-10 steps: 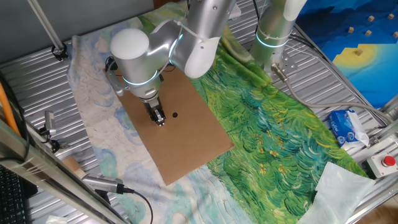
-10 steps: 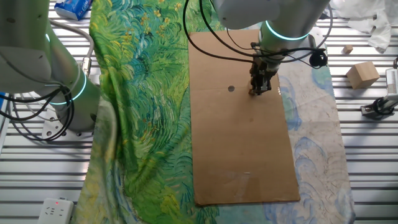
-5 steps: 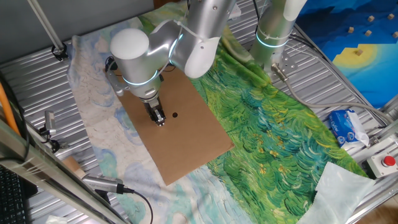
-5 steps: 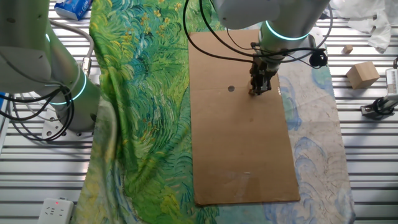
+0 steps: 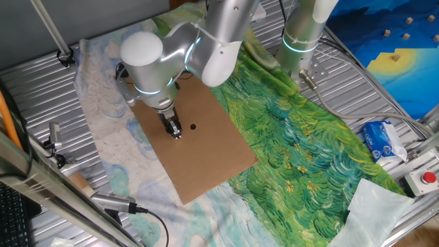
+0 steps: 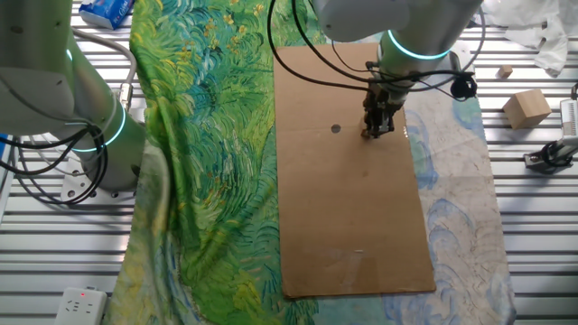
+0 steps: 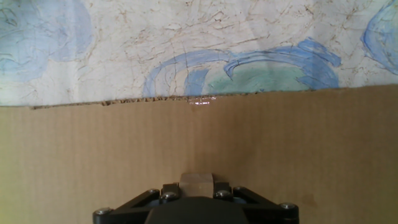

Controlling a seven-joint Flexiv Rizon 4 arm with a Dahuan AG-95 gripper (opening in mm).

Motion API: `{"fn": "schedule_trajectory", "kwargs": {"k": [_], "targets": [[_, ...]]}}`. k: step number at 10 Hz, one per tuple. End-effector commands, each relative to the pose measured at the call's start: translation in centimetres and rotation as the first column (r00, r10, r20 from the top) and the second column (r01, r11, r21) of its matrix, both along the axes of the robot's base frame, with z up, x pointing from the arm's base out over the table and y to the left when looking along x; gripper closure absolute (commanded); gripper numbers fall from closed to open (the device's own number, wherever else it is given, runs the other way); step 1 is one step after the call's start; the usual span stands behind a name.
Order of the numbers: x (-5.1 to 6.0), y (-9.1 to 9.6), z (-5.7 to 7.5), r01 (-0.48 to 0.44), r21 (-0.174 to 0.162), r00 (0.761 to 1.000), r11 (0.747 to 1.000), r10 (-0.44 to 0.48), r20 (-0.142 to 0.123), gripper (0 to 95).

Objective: Hold a small block with the gripper and sweep it from left to right on the table

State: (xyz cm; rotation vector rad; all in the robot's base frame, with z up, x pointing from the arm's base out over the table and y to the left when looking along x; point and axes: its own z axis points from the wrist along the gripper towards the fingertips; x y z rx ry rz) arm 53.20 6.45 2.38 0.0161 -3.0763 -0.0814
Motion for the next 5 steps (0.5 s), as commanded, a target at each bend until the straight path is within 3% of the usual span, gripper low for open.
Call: {"fn": "schedule_trajectory", "kwargs": {"k": [1, 2, 5], "targets": [[-0.17, 0.06, -2.76, -0.009, -0.004, 1.0, 1.0, 0.009, -0.007, 95.0], [-0.17, 0.06, -2.76, -0.013, -0.003, 1.0, 1.0, 0.013, -0.022, 95.0], [-0.17, 0.06, -2.76, -0.011, 0.002, 1.0, 1.0, 0.011, -0.007, 95.0]]}}
